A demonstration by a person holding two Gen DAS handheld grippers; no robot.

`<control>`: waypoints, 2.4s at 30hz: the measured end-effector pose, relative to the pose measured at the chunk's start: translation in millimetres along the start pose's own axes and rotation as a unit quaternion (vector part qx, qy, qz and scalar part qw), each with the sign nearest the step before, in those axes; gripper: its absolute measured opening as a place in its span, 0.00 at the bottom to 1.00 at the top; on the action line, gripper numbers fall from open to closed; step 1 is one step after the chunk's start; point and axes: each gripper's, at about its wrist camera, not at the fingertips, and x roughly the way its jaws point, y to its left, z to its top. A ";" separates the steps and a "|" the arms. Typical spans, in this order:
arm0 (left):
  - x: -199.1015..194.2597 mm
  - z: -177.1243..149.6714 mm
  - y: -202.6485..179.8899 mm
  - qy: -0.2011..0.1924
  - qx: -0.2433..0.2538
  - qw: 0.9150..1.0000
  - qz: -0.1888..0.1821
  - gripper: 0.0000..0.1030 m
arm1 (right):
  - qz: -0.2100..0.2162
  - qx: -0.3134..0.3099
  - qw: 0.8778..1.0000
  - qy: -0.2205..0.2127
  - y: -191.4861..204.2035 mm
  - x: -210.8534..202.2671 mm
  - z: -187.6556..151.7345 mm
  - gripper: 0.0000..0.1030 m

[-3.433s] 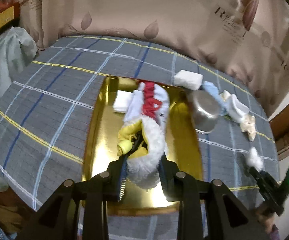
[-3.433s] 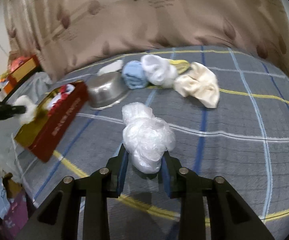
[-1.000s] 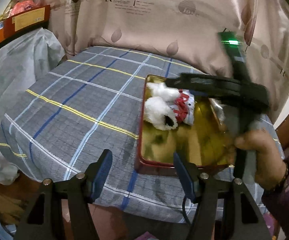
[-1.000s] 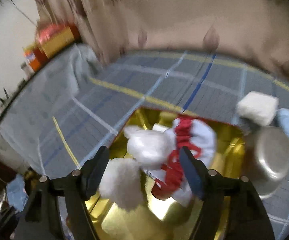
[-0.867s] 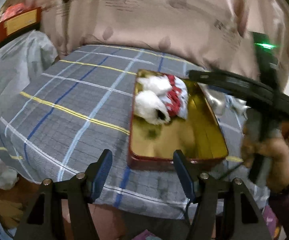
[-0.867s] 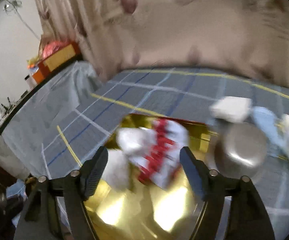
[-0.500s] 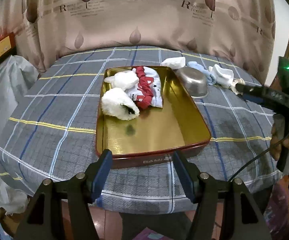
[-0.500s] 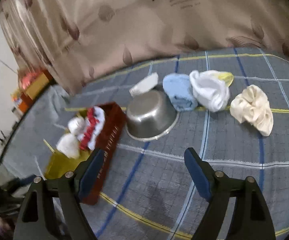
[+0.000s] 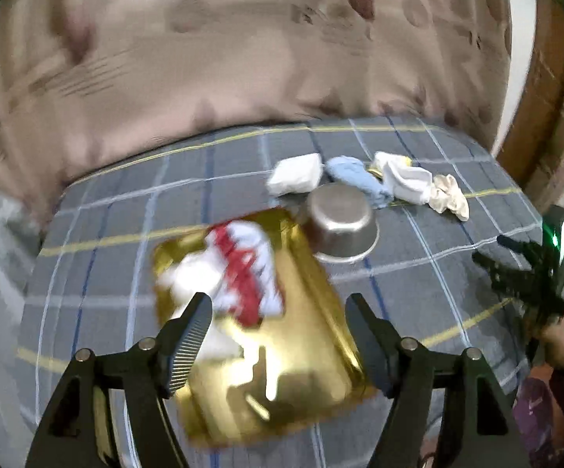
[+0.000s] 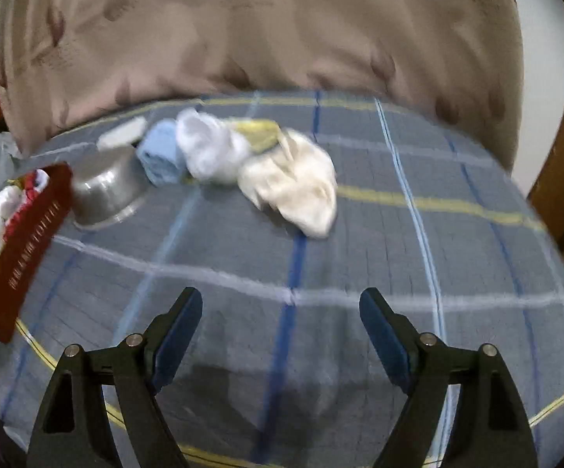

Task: Organize soft objects
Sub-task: 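Move the left gripper to the white foam block and grasp it, then carry the foam block toward the gold tin with the left gripper while the right gripper grasps the blue towel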

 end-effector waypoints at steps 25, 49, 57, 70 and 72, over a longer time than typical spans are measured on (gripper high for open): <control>251.9 172.3 -102.1 0.176 0.221 0.950 0.134 0.71 | 0.088 0.030 0.995 -0.021 -14.1 -4.7 -3.8 0.80; 230.0 191.2 -22.3 0.099 0.058 0.993 0.034 0.22 | 0.098 0.030 0.995 -0.014 -13.3 -3.4 -2.7 0.82; 154.2 173.2 -22.8 0.026 -0.030 0.997 -0.069 0.22 | 0.124 0.005 0.992 -0.010 -3.4 -7.9 11.2 0.82; 77.1 94.3 -3.1 -0.002 -0.111 0.981 -0.162 0.22 | 0.221 -0.074 0.968 0.096 101.8 40.1 191.4 0.78; 65.8 84.5 -0.7 -0.005 -0.112 0.980 -0.164 0.22 | 0.211 -0.081 0.964 0.143 116.9 72.3 207.0 0.77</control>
